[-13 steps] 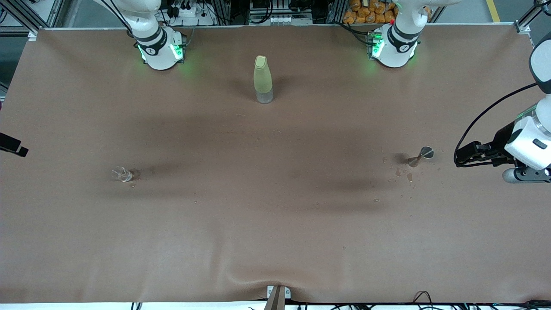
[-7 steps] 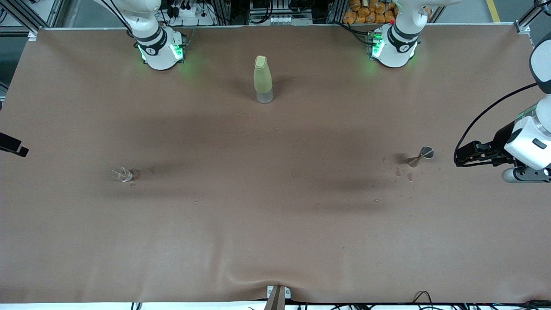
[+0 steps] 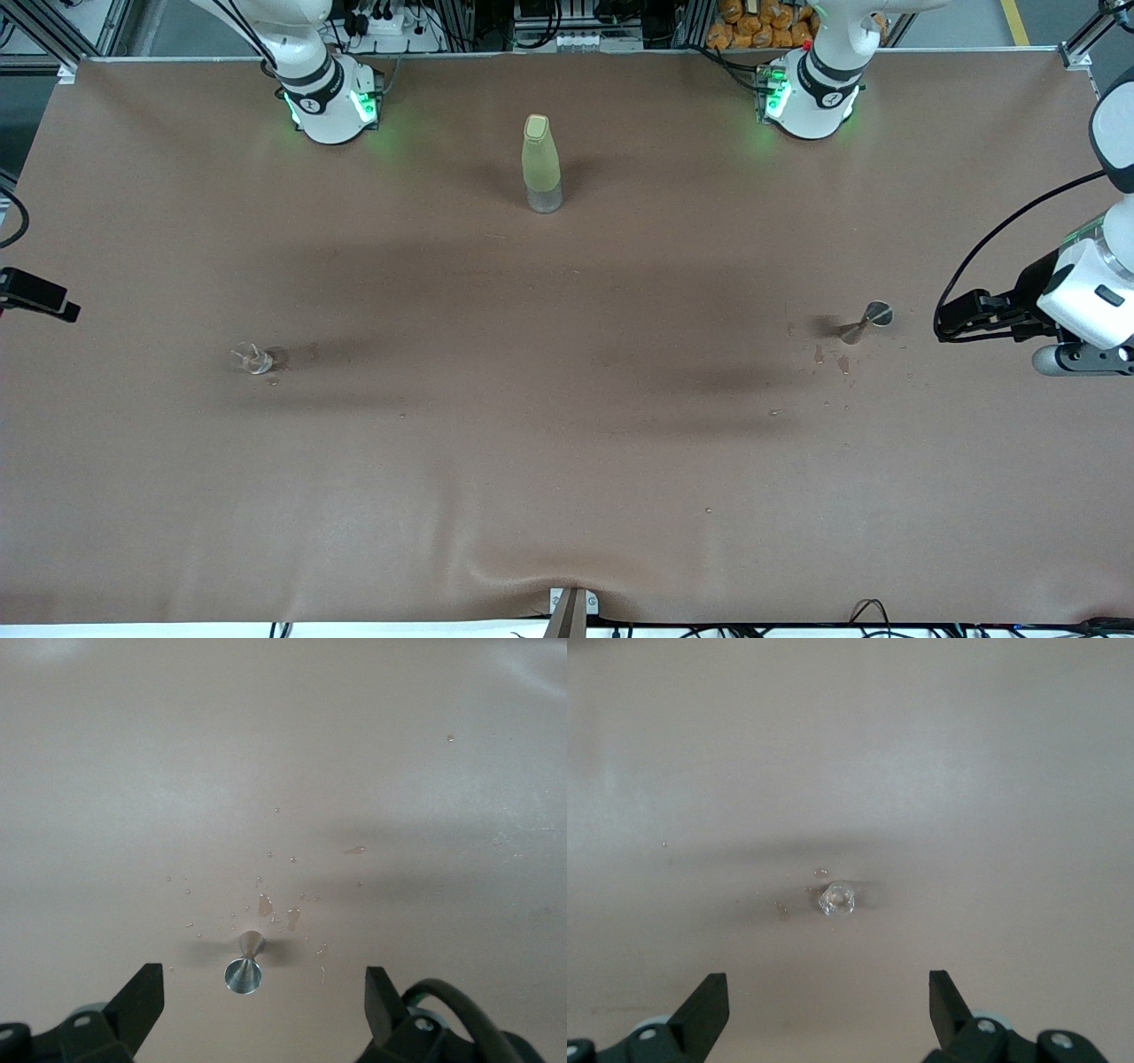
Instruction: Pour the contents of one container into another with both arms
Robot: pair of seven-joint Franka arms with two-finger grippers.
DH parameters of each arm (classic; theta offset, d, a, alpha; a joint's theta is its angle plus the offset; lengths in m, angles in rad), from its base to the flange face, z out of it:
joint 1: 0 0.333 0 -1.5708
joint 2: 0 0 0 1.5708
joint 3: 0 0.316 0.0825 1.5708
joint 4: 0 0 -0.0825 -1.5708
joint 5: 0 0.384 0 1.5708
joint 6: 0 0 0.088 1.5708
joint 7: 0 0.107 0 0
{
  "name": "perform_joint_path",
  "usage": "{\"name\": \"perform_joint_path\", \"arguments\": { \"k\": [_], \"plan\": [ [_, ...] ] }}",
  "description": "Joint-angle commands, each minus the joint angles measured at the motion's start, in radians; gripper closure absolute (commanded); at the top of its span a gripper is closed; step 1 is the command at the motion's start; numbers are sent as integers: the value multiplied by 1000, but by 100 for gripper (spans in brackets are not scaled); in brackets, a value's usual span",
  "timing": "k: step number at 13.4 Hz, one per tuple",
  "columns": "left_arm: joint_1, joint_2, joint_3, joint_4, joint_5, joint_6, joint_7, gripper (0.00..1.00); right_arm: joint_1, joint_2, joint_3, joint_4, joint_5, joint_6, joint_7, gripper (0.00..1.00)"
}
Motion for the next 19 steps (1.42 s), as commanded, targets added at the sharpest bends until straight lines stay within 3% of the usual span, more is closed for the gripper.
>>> {"name": "perform_joint_path", "arguments": {
  "k": [1, 4, 6, 12, 16, 19],
  "plan": [
    [6, -15, -3, -6, 4, -12, 21, 0, 11, -5, 2, -2, -17, -36, -33, 0],
    [8, -17, -3, -3, 4, -12, 33, 0, -5, 6, 5, -40, 32, -47, -233, 0],
    [8, -17, -6, -1, 4, -12, 50, 0, -60, 35, 2, -87, 205, -39, -428, 0],
    [9, -18, -12, 2, -12, -31, 110, 0, -239, 65, 0, -283, 489, 84, -1068, 0],
    [34, -25, -4, 2, -138, -34, 515, 0, -339, 159, 0, -359, 710, 79, -1512, 0],
    [104, -14, -6, -4, -264, -34, 836, 0, -397, 264, 0, -357, 805, 40, -1789, 0]
  ]
}}
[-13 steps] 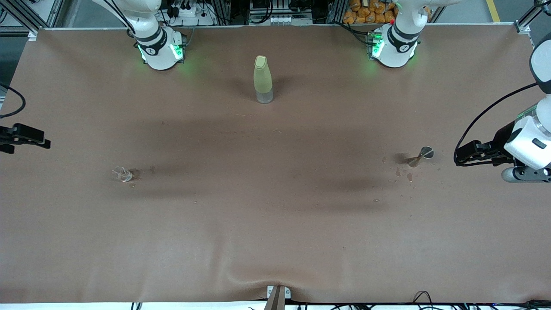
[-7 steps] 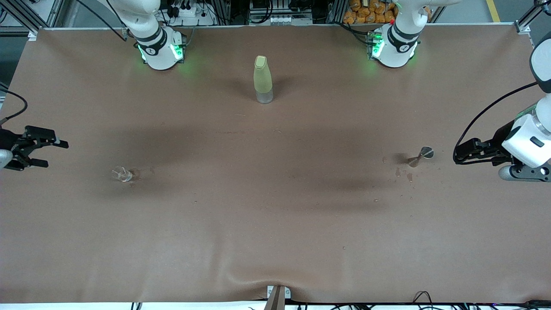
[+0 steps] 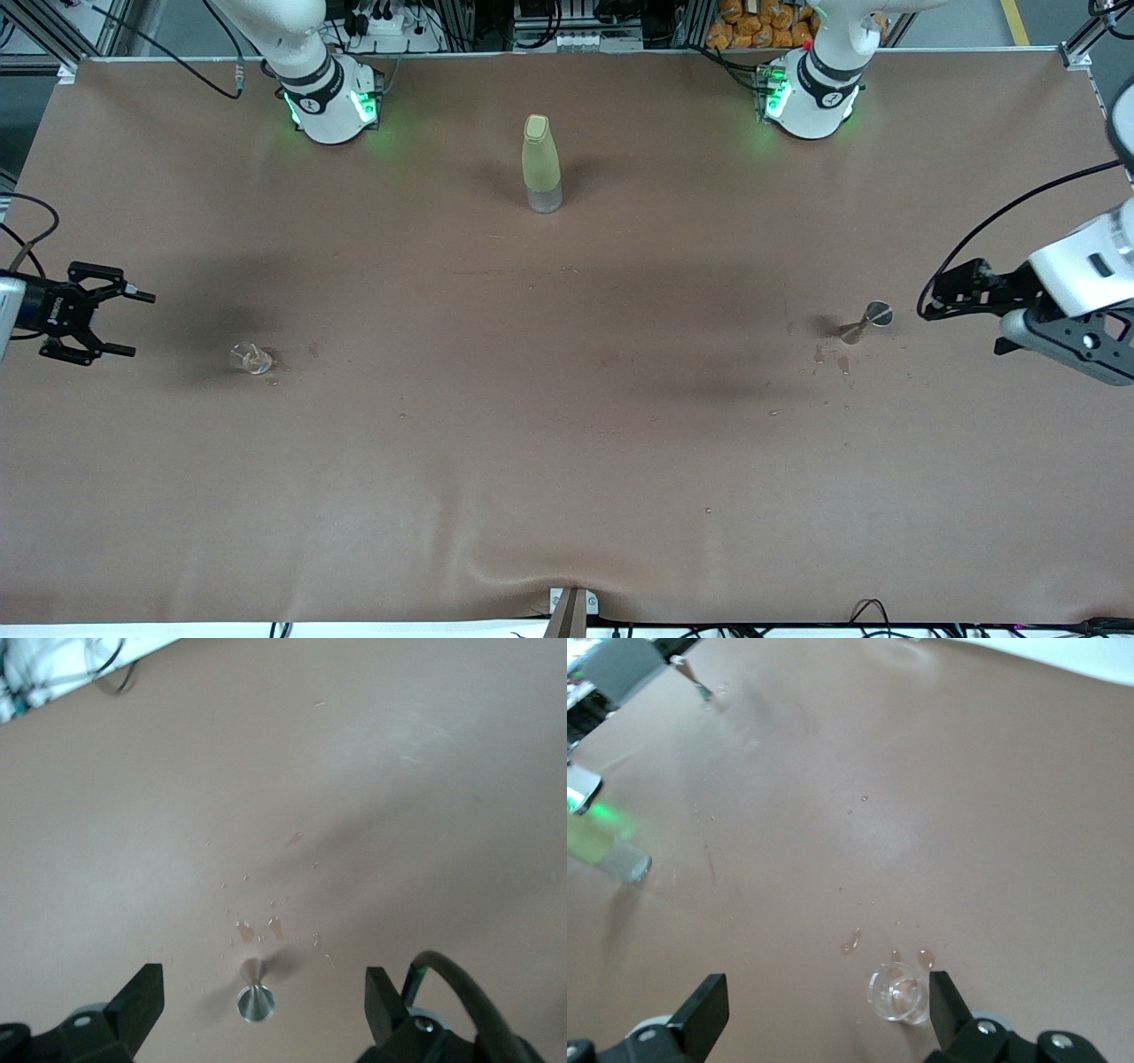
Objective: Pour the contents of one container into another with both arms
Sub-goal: 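Lower the right gripper to the beaker while the left gripper lowers to the jigger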
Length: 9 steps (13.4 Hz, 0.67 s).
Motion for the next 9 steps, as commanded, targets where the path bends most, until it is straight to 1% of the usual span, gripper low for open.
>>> {"name": "perform_joint_path", "arguments": {
  "k": [1, 3, 5, 6, 7, 8, 9],
  "plan": [
    [71, 0, -1, -12, -94, -16, 255, 0, -57, 104, 18, 8, 116, -59, -254, 0],
    [116, 24, -1, -22, -115, -16, 450, 0, -77, 174, 18, 8, 165, -70, -466, 0],
    [146, 43, -1, -40, -125, -16, 578, 0, -85, 230, 18, 8, 209, -115, -595, 0],
    [187, 60, -3, -42, -166, -25, 618, 0, -87, 254, 18, 9, 216, -115, -647, 0],
    [224, 78, -3, -42, -228, -78, 686, 0, -87, 274, 18, 9, 238, -115, -692, 0],
    [247, 101, -3, -42, -273, -109, 804, 0, -87, 302, 18, 15, 258, -116, -710, 0],
    [257, 115, -1, -43, -289, -115, 939, 0, -88, 322, 18, 20, 259, -119, -736, 0]
  ]
}}
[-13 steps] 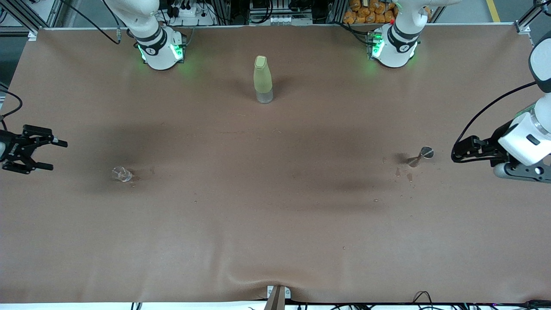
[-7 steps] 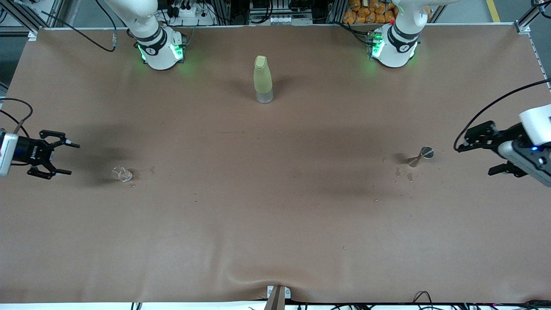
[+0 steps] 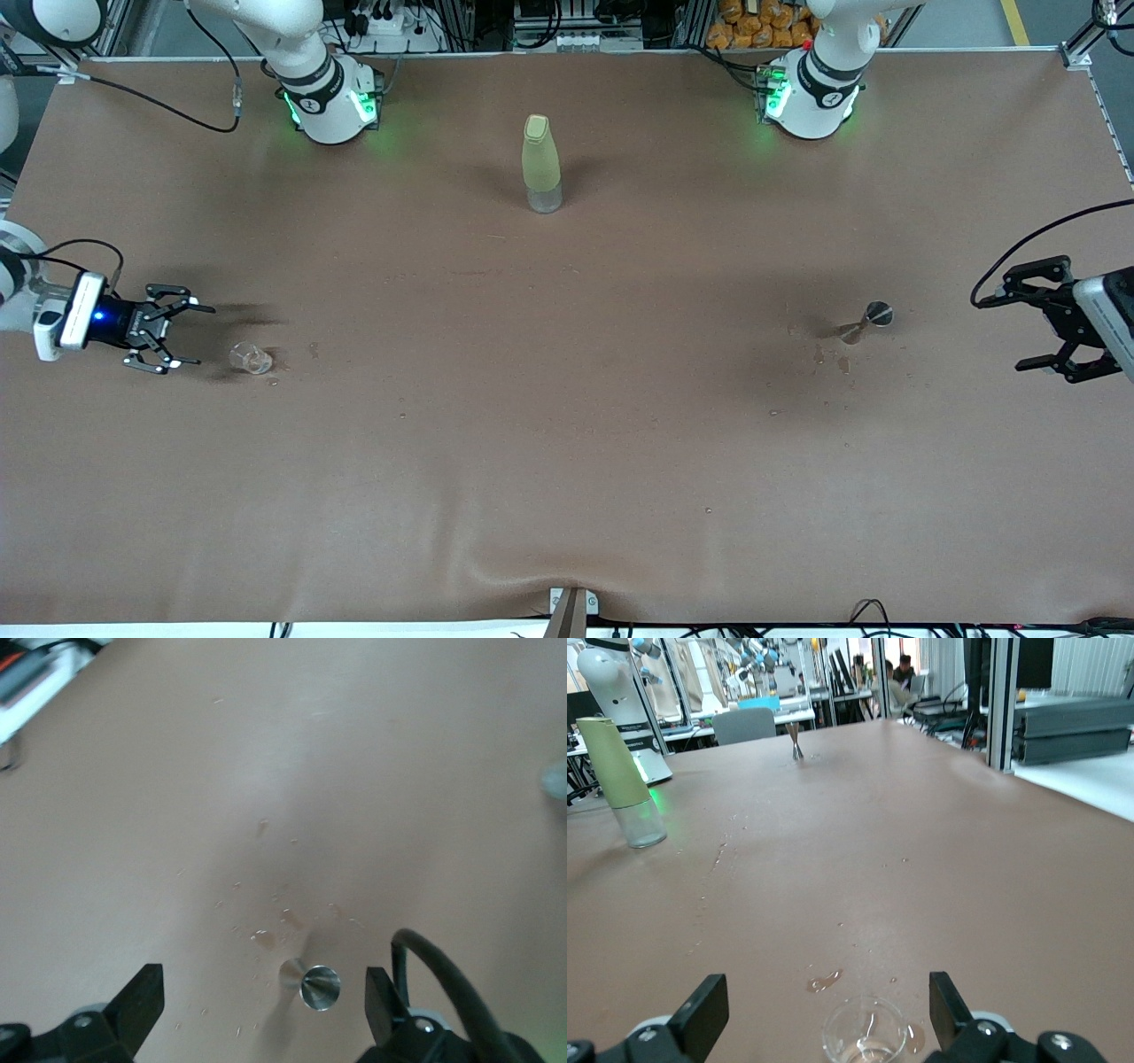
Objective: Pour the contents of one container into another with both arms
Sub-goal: 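Lower the right gripper to the beaker while the left gripper lowers to the jigger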
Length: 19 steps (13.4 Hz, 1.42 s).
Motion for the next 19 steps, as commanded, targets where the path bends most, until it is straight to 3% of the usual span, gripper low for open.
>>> {"name": "perform_joint_path", "arguments": {
  "k": [1, 5, 10, 14, 16, 19],
  "plan": [
    [43, 38, -8, -1, -60, -41, 285, 0, -25, 47, 18, 25, 33, -18, -88, 0],
    [112, 128, -8, -11, -152, -142, 512, 0, -60, 157, 18, 66, 120, -20, -110, 0],
    [156, 243, -9, -9, -197, -210, 727, 0, -60, 248, 17, 112, 128, -40, -168, 0],
    [175, 329, -10, -9, -195, -220, 893, 0, -39, 263, 21, 134, 128, -38, -193, 3],
    [193, 372, -10, -11, -197, -222, 931, 0, -28, 272, 19, 134, 145, -38, -193, 9],
    [201, 426, -10, -23, -210, -223, 947, 0, -8, 280, 19, 134, 151, -37, -195, 9]
  ]
}}
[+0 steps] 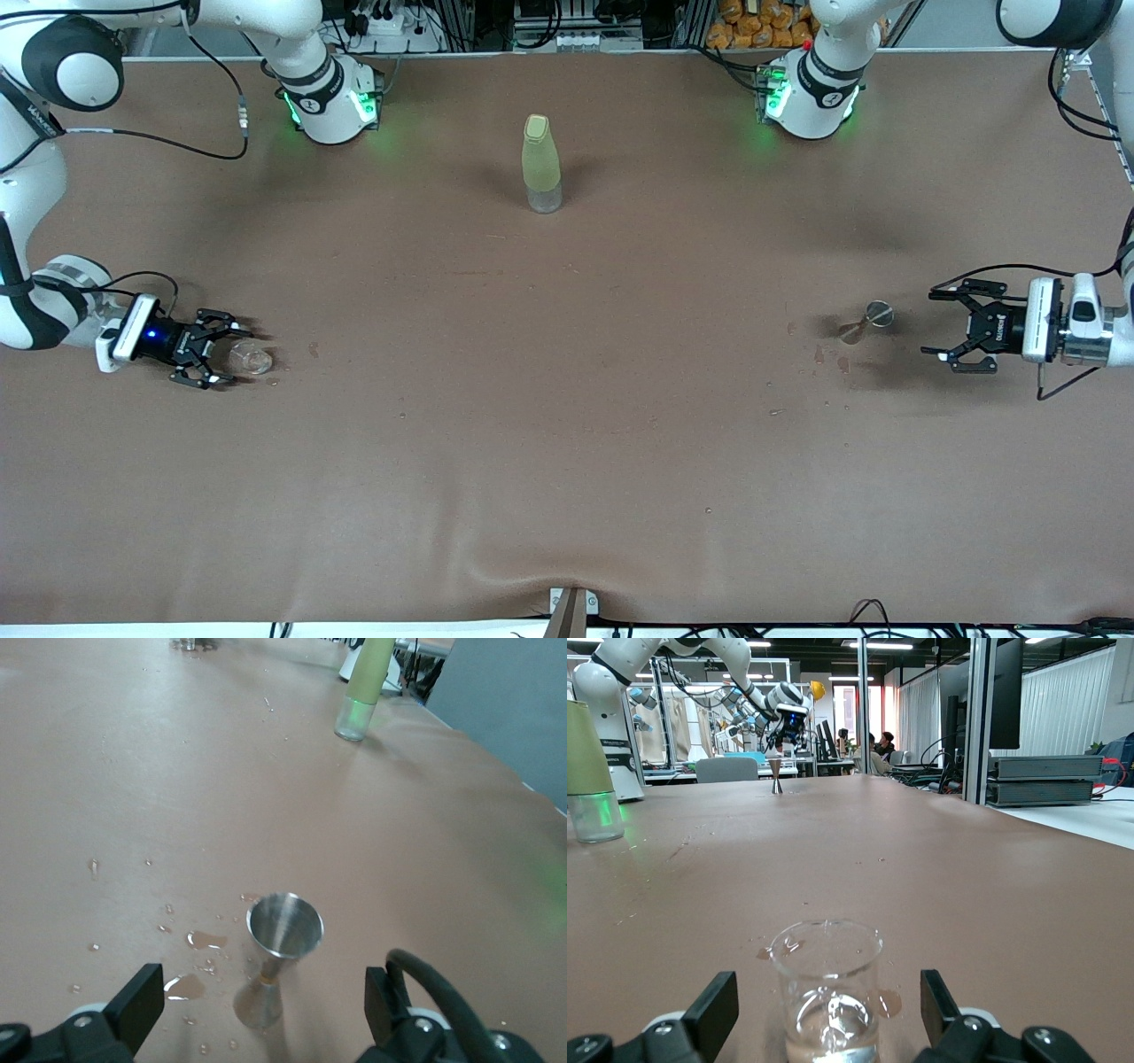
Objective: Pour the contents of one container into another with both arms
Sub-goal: 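Close the right gripper on the beaker while the left gripper grasps the jigger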
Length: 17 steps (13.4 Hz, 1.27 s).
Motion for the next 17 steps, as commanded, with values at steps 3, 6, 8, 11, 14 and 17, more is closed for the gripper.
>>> {"name": "perform_joint_path", "arguments": {
  "k": [3, 6, 8, 11, 14, 17],
  "plan": [
    [9, 75, -9, -6, -69, -17, 36, 0, 13, 33, -2, 22, 33, -14, -23, 14],
    [3, 104, -9, -9, -97, -16, 41, 0, 15, 39, 0, 22, 35, -16, -23, 23],
    [0, 114, -9, -9, -102, -16, 41, 2, 19, 41, 1, 22, 35, -16, -22, 33],
    [0, 135, -9, -11, -119, -13, 41, 11, 19, 41, 0, 23, 35, -16, -23, 58],
    [-3, 143, -9, -26, -140, -5, 41, 21, 18, 29, 1, 31, 33, -25, -20, 80],
    [-5, 149, -9, -26, -142, 1, 41, 20, 33, -11, 1, 45, 33, -60, 1, 84]
  ]
}}
